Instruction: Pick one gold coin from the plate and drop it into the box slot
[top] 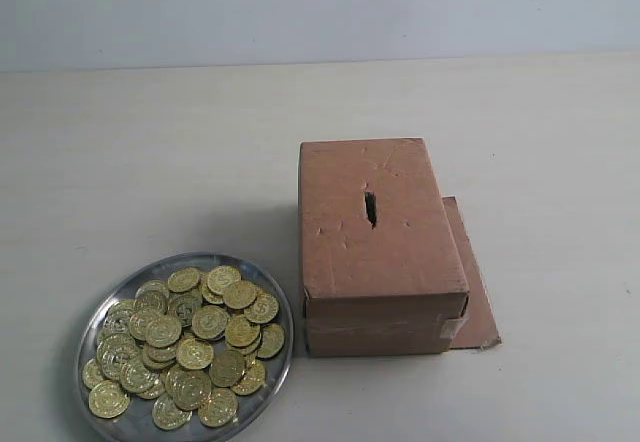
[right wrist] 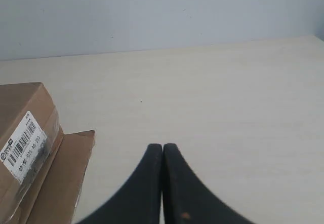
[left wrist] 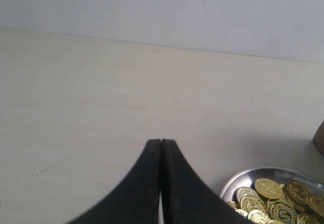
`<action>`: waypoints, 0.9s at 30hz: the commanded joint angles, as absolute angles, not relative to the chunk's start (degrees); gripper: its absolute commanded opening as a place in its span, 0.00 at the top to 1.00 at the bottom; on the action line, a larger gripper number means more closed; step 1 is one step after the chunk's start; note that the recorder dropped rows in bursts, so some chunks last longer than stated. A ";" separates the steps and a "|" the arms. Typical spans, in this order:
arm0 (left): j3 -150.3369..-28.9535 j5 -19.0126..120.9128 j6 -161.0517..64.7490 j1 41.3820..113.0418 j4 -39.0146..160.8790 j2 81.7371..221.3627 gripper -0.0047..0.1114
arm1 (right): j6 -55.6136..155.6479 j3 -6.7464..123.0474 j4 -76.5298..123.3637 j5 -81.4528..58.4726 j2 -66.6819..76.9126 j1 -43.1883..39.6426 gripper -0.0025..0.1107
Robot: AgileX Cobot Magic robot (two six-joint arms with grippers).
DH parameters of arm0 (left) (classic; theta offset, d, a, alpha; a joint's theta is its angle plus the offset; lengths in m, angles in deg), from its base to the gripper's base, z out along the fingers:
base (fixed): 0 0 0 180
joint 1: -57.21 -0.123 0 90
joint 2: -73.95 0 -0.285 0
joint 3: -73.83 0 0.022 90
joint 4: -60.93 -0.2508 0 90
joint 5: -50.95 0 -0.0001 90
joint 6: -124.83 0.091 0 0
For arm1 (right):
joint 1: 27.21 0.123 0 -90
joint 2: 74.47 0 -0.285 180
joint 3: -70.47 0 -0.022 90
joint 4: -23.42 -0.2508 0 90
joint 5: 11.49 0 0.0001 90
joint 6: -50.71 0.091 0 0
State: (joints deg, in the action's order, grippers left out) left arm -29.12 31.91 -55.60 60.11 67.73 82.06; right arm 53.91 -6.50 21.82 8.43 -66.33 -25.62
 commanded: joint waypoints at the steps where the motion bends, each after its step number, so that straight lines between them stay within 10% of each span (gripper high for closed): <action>1: -28.95 32.21 -55.61 59.82 67.67 81.74 0.96 | 53.84 -6.75 21.79 7.49 -66.68 -25.87 0.98; 27: -28.95 43.44 -54.41 59.82 99.41 81.74 0.96 | 58.83 -6.75 3.61 -15.90 -66.68 -25.87 0.98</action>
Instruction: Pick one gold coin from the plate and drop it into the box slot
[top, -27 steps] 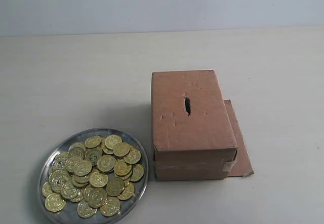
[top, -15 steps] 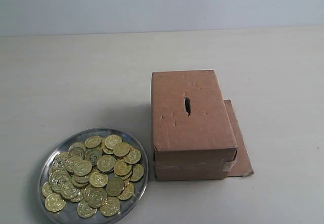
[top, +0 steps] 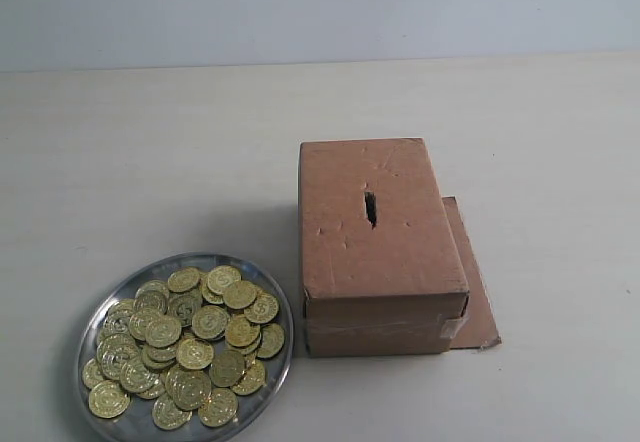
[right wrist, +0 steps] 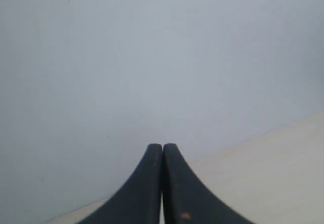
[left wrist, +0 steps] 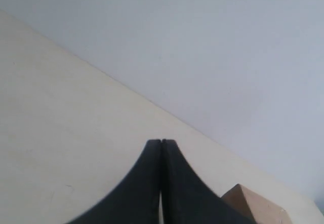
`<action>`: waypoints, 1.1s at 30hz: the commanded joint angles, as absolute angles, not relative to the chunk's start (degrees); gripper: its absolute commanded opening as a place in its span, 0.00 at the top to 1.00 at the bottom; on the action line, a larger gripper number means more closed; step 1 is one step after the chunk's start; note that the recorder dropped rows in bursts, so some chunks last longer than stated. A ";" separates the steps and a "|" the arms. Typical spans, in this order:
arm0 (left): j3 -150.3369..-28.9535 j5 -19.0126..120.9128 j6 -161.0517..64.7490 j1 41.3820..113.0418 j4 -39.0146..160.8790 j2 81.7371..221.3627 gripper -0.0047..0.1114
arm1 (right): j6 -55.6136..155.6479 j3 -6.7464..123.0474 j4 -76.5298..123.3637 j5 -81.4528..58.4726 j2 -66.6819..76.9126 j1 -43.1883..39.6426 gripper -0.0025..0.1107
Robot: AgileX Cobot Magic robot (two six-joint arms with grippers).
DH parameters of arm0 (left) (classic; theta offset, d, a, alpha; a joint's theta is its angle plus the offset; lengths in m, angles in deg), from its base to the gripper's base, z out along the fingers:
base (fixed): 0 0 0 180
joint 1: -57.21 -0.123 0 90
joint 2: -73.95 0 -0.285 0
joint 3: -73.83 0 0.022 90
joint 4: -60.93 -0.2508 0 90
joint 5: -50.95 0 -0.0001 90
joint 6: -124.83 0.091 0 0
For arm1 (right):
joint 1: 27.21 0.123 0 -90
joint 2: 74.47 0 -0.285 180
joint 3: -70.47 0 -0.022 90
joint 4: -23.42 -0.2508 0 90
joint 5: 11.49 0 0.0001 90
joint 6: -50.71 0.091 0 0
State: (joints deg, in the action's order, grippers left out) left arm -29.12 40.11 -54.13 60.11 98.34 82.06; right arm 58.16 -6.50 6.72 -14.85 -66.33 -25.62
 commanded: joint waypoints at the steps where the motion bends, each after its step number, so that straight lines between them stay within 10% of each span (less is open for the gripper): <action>1: -28.95 43.70 -54.41 59.82 99.41 81.74 0.96 | 58.96 -6.75 2.40 -15.90 -66.68 -25.87 0.98; 20: -30.34 35.84 -50.81 60.44 105.02 81.74 0.96 | 58.30 -4.96 -5.09 -4.52 -66.68 -25.87 0.98; 33: -48.83 13.04 3.76 62.55 122.75 104.45 0.96 | 44.24 13.12 -5.17 15.09 -52.61 -25.87 0.98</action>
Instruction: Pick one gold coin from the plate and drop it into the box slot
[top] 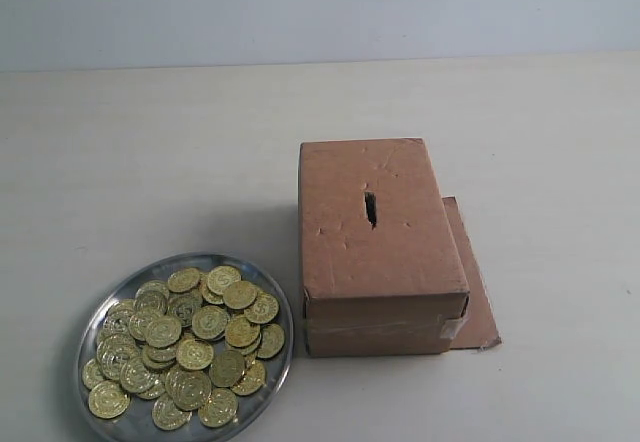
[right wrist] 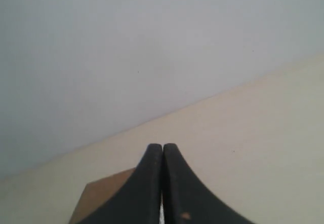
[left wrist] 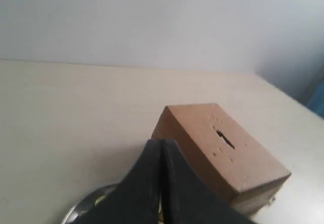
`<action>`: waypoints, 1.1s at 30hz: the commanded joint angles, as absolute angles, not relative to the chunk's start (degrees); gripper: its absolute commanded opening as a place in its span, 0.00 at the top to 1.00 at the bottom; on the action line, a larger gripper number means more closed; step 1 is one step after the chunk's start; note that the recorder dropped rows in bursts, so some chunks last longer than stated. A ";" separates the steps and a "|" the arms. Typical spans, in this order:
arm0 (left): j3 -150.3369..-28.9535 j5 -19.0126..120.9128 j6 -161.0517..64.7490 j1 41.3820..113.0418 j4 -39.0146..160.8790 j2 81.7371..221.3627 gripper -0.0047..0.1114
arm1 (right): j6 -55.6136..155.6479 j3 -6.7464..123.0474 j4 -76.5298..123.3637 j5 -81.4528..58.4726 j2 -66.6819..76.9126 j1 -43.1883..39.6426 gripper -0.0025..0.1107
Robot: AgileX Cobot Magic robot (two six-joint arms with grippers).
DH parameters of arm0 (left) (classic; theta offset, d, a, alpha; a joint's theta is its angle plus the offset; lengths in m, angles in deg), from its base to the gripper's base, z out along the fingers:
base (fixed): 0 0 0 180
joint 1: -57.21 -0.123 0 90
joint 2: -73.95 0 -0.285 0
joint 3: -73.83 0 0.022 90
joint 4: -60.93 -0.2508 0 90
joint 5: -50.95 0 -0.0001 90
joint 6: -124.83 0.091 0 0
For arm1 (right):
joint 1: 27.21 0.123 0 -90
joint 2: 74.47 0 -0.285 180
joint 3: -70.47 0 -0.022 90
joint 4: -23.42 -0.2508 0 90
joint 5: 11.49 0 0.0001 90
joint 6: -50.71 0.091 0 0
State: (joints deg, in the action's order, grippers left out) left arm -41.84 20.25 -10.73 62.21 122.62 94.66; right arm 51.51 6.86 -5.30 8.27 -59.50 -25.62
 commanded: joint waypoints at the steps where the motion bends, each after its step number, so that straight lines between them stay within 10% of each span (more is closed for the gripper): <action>1: -50.21 12.23 5.90 62.55 122.49 106.99 0.96 | 41.97 14.74 -5.17 16.58 -50.07 -25.87 0.98; 10: -62.65 5.54 26.23 67.05 118.74 133.73 0.96 | 29.79 30.25 -5.17 33.32 -25.48 -25.87 0.98; 23: -67.28 12.34 42.88 98.58 73.00 157.98 0.96 | 23.34 32.83 -6.24 32.31 -4.01 -13.81 0.98; 33: -67.28 15.27 47.00 100.59 70.11 159.66 0.81 | 23.34 32.83 -6.59 31.98 -4.66 -13.16 0.98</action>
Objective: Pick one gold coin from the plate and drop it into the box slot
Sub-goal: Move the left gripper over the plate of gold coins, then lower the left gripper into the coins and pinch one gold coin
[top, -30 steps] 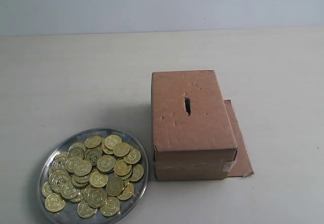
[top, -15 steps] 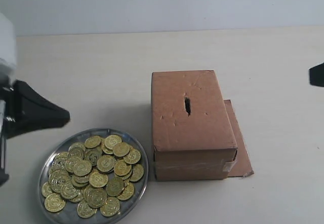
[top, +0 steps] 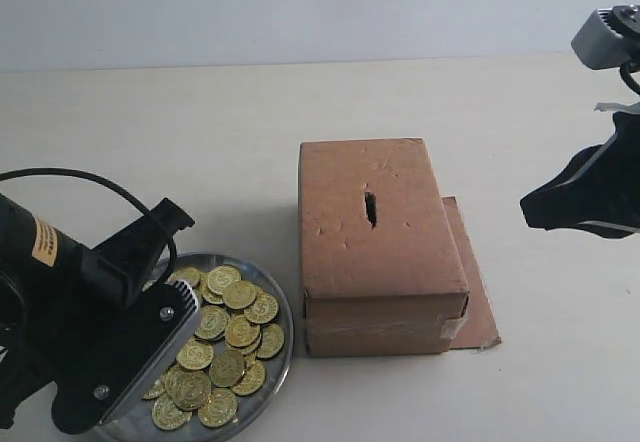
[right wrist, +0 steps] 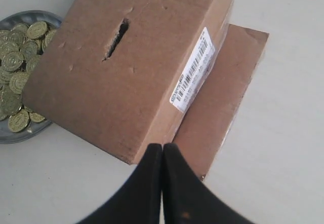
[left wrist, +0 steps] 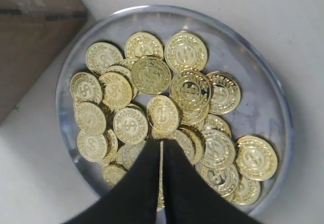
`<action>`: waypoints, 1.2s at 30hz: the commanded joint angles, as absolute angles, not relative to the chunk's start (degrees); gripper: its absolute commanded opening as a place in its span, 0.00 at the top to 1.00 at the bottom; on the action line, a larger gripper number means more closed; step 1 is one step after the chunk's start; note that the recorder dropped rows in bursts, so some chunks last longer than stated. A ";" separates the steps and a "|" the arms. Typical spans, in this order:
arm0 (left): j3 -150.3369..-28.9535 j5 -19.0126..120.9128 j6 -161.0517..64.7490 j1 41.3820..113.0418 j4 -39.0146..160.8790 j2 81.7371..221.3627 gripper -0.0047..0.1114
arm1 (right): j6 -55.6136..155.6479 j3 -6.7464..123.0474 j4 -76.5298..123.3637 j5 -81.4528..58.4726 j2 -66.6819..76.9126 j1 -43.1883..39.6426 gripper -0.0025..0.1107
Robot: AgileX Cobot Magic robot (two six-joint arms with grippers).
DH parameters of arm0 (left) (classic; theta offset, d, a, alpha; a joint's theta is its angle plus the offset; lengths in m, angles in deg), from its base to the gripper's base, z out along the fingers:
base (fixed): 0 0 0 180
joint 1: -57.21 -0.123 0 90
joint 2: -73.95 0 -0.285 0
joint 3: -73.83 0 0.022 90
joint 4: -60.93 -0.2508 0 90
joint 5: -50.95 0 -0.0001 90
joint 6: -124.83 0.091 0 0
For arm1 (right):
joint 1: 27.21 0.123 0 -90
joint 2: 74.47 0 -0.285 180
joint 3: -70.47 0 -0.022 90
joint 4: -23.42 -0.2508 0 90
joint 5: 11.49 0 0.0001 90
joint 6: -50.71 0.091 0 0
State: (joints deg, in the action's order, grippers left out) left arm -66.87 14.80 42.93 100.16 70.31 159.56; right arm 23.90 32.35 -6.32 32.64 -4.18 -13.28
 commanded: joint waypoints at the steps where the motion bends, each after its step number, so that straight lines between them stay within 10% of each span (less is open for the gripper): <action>1: -67.28 15.27 49.64 100.59 70.11 159.66 0.76 | 23.34 32.83 -6.59 31.96 -4.66 -13.16 0.98; 5: -67.13 13.73 62.16 100.59 70.11 159.90 0.38 | 23.34 32.83 -6.59 31.86 -4.66 -13.16 0.98; 17: -67.13 26.34 27.81 95.94 70.15 163.75 0.51 | 23.34 32.83 -6.59 31.71 -4.66 -13.16 0.98; 23: -67.82 23.07 16.52 85.38 70.15 168.15 0.48 | 23.34 32.83 -7.04 31.74 -4.66 -13.16 0.98; 36: -77.07 8.82 17.94 85.26 70.27 178.41 0.48 | 23.34 32.83 -7.60 31.74 -4.66 -13.16 0.98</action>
